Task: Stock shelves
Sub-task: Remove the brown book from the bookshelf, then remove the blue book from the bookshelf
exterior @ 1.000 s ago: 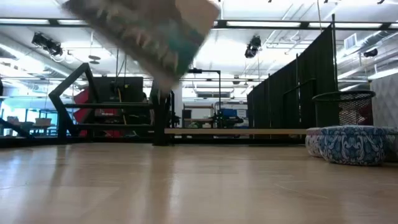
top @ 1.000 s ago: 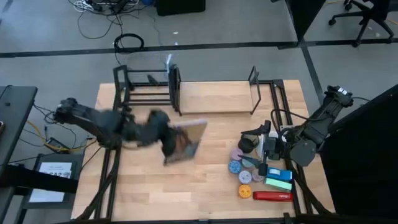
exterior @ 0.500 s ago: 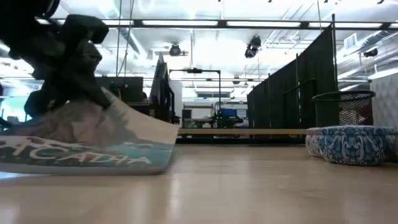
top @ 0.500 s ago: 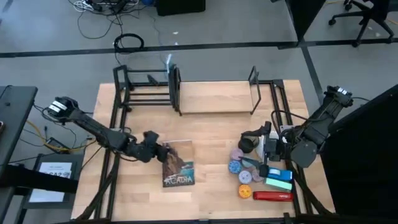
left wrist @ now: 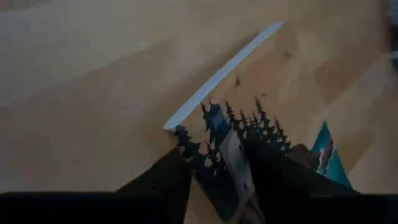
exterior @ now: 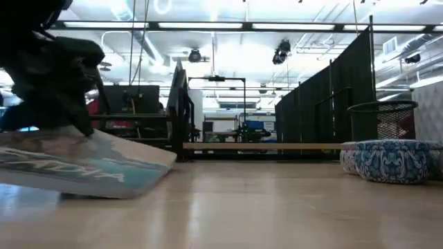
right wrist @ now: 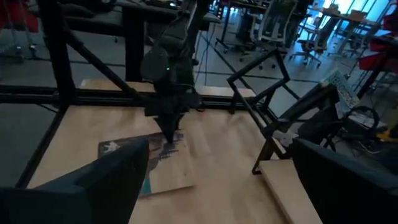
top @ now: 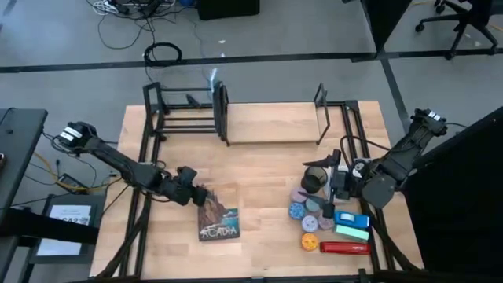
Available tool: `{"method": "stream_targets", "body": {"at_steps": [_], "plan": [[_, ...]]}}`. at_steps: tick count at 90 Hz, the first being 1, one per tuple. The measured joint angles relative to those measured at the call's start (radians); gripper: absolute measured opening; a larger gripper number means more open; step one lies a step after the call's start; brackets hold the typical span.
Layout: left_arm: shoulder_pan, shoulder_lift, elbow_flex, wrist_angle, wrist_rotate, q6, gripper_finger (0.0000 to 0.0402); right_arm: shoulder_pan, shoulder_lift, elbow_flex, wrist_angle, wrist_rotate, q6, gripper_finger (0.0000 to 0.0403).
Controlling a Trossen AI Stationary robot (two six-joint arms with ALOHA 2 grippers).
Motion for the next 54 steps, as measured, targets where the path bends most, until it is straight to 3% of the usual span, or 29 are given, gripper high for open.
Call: {"method": "stream_targets", "body": {"at_steps": [11, 20, 41, 54], "plan": [[0.000, -0.028, 0.125, -0.239, -0.038, -0.022, 0.0146, -0.006, 0.000, 0.000, 0.000, -0.001, -0.014, 0.0361], [0.000, -0.028, 0.266, -0.340, -0.145, 0.018, 0.0141, -0.012, 0.000, 0.000, 0.002, 0.000, -0.014, 0.0361], [0.020, 0.042, 0.563, -0.342, -0.554, 0.357, 0.0127, -0.039, 0.000, 0.000, 0.051, -0.005, -0.017, 0.0361], [0.137, 0.084, 0.698, -0.336, -0.707, 0.586, 0.0122, -0.059, 0.000, 0.000, 0.105, -0.025, -0.021, 0.0361]]}}
